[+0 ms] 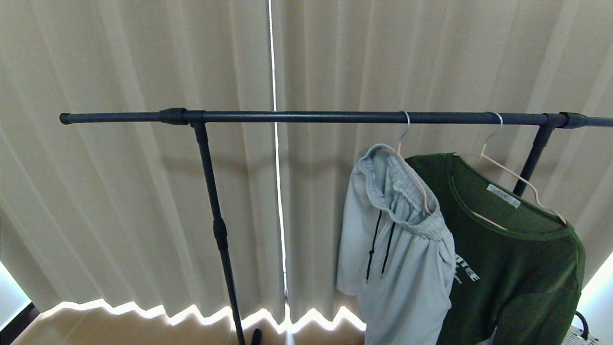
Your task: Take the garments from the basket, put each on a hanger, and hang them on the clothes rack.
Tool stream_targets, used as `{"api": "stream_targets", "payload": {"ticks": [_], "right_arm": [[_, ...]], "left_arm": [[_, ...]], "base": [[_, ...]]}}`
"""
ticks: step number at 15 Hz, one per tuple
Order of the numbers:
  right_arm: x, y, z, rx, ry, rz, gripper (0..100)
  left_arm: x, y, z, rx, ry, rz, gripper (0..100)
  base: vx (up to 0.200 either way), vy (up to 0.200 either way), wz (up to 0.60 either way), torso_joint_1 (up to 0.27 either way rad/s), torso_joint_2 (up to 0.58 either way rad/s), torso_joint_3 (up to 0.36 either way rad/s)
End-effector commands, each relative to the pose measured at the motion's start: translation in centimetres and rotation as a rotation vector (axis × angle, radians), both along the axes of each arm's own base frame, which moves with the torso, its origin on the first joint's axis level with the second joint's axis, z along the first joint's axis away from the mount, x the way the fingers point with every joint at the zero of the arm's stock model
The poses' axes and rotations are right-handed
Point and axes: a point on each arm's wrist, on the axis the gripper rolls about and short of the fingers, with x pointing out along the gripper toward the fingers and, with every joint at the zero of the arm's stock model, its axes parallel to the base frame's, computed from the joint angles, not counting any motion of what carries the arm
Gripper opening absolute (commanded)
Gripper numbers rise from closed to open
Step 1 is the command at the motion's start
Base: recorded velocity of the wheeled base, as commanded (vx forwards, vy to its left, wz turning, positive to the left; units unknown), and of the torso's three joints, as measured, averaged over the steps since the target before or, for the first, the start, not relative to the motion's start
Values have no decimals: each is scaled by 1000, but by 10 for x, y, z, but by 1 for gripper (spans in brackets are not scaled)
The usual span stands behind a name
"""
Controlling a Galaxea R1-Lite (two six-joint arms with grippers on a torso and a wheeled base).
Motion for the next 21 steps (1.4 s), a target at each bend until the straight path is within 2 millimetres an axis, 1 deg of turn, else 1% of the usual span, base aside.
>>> {"api": "stream_targets", "payload": {"ticks": [1,2,3,4,5,6,11,21], "right_arm": [[0,-1,-3,-3,0,69,100],[-3,-2,-4,-7,-33,160,100],[-5,-2,-5,-15,-61,203,100],[-6,-1,-5,-15,-66,197,100],[-7,-1,-5,-18,-88,189,100],[-8,-1,-5,-9,-93,186,100],[-8,-2,-5,24,-96,147,100],[-8,-2,-5,23,-96,147,100]], "left_arm": [[-1,0,-1,5,-3,4,100],[-1,0,-1,12,-1,-2,100],[-1,0,-1,14,-1,-8,100],[-1,0,-1,12,-1,-21,100],[0,-2,-1,0,-3,-106,100],[0,-3,0,3,-4,-149,100],[0,-4,0,27,-2,-189,100],[0,-4,0,20,-4,-179,100]], "base": [[0,0,0,0,0,0],[0,0,0,0,0,0],[0,0,0,0,0,0],[0,0,0,0,0,0],[0,0,0,0,0,0],[0,0,0,0,0,0],[0,0,0,0,0,0],[0,0,0,0,0,0]]}}
